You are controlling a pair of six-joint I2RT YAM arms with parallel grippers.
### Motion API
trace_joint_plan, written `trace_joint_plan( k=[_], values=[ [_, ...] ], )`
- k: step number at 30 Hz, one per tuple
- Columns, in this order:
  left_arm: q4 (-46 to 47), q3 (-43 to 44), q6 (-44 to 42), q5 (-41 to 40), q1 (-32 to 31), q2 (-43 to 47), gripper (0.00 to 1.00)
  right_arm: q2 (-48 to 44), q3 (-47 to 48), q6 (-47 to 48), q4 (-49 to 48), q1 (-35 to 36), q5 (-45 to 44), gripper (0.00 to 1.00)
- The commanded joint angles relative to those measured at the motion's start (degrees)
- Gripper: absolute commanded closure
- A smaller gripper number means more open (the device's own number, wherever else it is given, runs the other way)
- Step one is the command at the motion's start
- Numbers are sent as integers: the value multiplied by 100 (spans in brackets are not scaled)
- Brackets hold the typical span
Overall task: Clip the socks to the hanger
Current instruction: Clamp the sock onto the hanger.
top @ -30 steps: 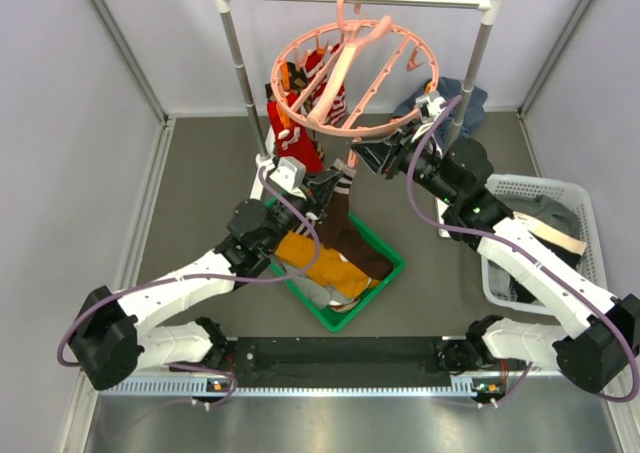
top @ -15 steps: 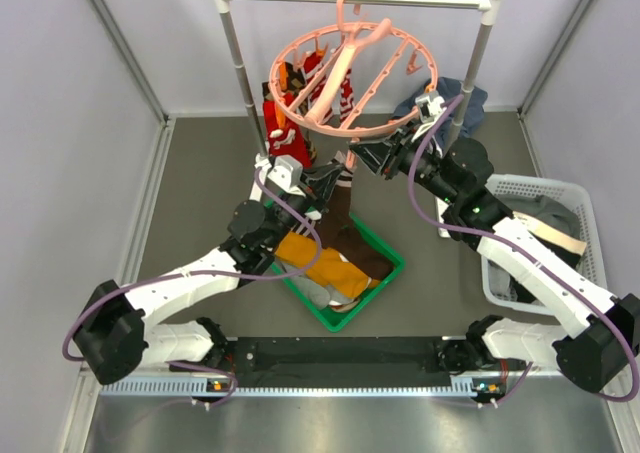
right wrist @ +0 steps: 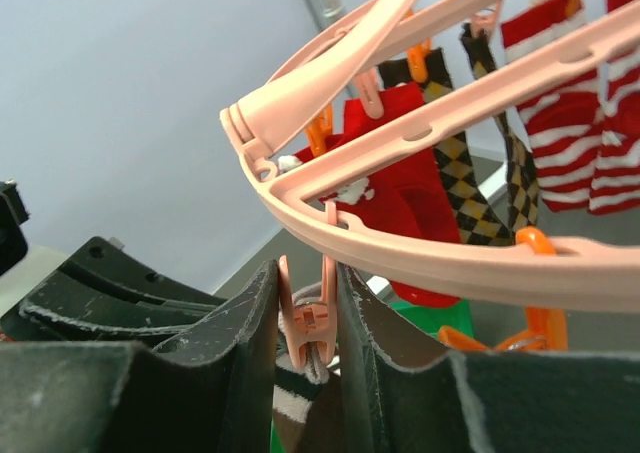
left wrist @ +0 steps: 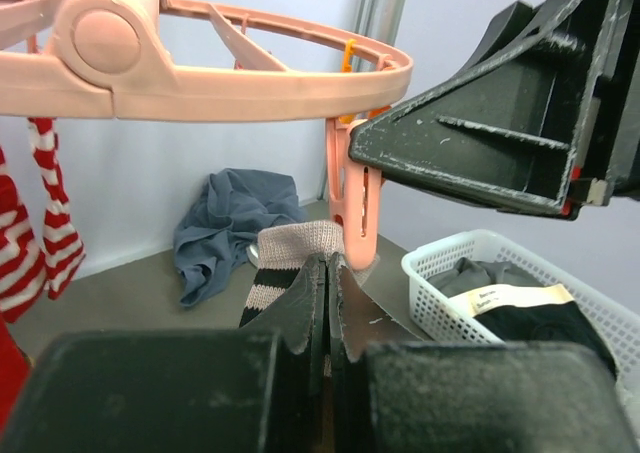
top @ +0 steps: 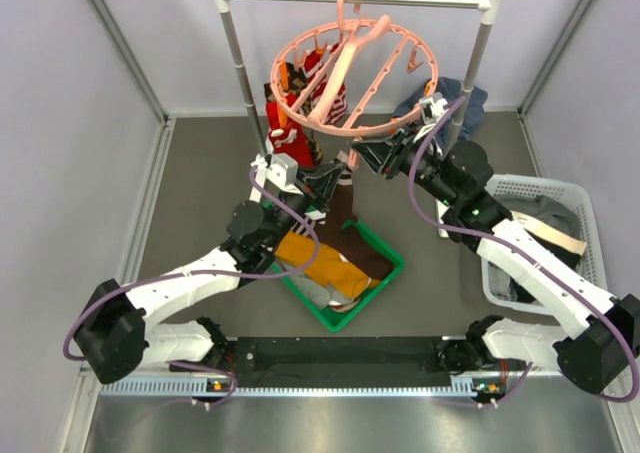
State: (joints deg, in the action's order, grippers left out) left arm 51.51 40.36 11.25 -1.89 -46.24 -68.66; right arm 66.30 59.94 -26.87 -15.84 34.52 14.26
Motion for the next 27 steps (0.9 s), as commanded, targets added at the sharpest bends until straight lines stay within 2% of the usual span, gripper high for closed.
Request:
trace_joint_plan(
  k=[1,11,18,27],
  values=[
    [510,148,282,163,-25,37,100,-267,-334,-134,-60,143,-231,100],
    [747,200,422,145,-17,-200,100,-223,-343,-423,-534,151,349,100],
    [984,236,651,232,-17,-358,100,-223,-466,-582,-797,143,349,100],
    [1125,218,704,242,-26,-182,100,-153,-457,-451,-605,142,270,100]
  ],
)
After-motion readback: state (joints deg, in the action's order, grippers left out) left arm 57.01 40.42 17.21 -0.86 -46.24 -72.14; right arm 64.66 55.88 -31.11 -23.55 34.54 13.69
